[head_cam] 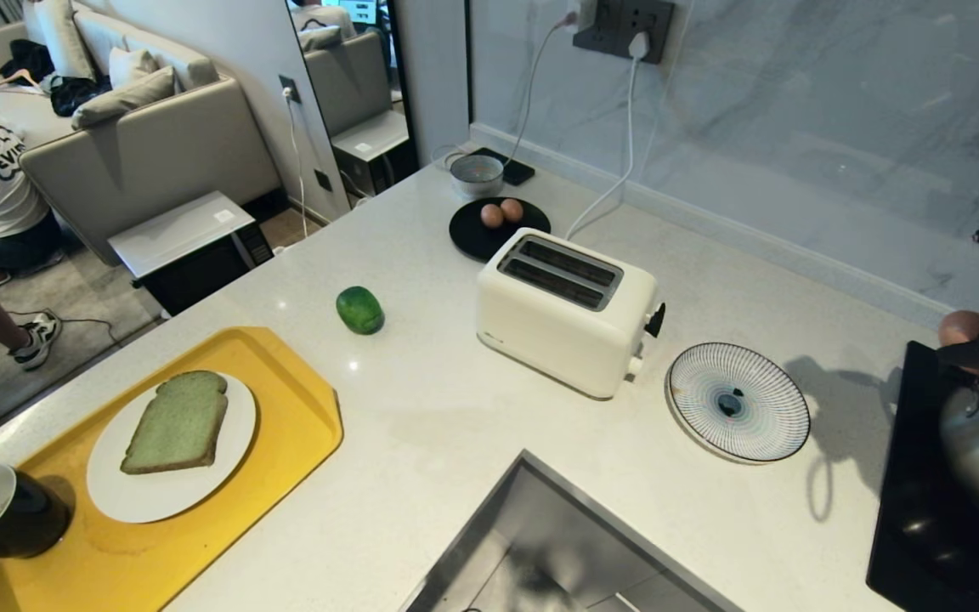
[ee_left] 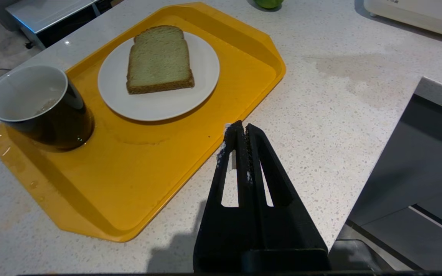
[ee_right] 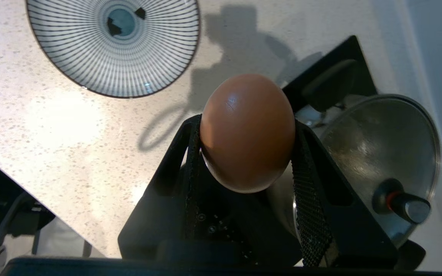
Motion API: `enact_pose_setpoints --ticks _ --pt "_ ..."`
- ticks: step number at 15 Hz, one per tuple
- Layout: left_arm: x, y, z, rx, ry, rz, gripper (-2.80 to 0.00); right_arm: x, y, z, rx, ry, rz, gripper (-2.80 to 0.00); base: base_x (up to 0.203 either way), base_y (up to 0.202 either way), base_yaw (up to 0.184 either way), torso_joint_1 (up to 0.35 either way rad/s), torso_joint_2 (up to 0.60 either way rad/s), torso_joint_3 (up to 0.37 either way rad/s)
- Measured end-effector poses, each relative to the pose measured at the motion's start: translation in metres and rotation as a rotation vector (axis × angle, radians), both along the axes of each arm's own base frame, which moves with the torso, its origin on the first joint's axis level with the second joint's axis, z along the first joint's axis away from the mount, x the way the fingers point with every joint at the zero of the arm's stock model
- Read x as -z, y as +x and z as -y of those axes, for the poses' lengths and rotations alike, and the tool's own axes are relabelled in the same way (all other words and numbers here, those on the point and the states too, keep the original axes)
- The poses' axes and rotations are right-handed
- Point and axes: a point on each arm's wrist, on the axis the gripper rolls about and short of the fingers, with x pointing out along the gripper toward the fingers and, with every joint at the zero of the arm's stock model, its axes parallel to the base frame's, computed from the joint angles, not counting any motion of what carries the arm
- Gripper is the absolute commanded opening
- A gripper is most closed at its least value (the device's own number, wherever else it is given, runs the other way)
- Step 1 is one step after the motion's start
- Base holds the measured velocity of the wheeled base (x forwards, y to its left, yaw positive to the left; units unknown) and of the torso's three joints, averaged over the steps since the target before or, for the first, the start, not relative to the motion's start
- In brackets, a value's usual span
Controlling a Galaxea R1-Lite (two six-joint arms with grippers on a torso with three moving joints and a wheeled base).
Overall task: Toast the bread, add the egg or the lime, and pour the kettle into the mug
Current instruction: Put the egg in the bowl
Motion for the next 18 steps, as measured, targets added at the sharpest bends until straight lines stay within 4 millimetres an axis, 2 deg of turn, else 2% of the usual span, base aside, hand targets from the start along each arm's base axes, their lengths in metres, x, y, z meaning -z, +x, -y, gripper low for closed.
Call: enact_pose_setpoints --ticks 2,4,7,18 --pt "0.000 0.000 0.000 0.000 0.000 0.000 -2.80 -0.005 -0.015 -0.003 -0.008 -0.016 0.028 -2.80 -0.003 -0.003 0.132 -0.001 0.00 0.004" --pt "0.000 0.000 0.000 0.000 0.000 -0.001 -2.80 -0.008 -0.021 -0.005 -0.024 -0.034 0.071 -2.80 -0.001 -0.007 0.180 0.002 0.00 0.004" --pt "0.000 0.000 0.000 0.000 0.000 0.000 -2.80 -0.012 -0.023 -0.005 -0.036 -0.065 0.134 -2.80 0.001 -0.009 0.173 0.003 0.00 0.003" --pt "0.000 0.000 0.000 0.000 0.000 0.000 -2.80 -0.015 -0.027 -0.006 -0.062 -0.104 0.142 -2.80 0.000 -0.008 0.173 0.001 0.00 0.003"
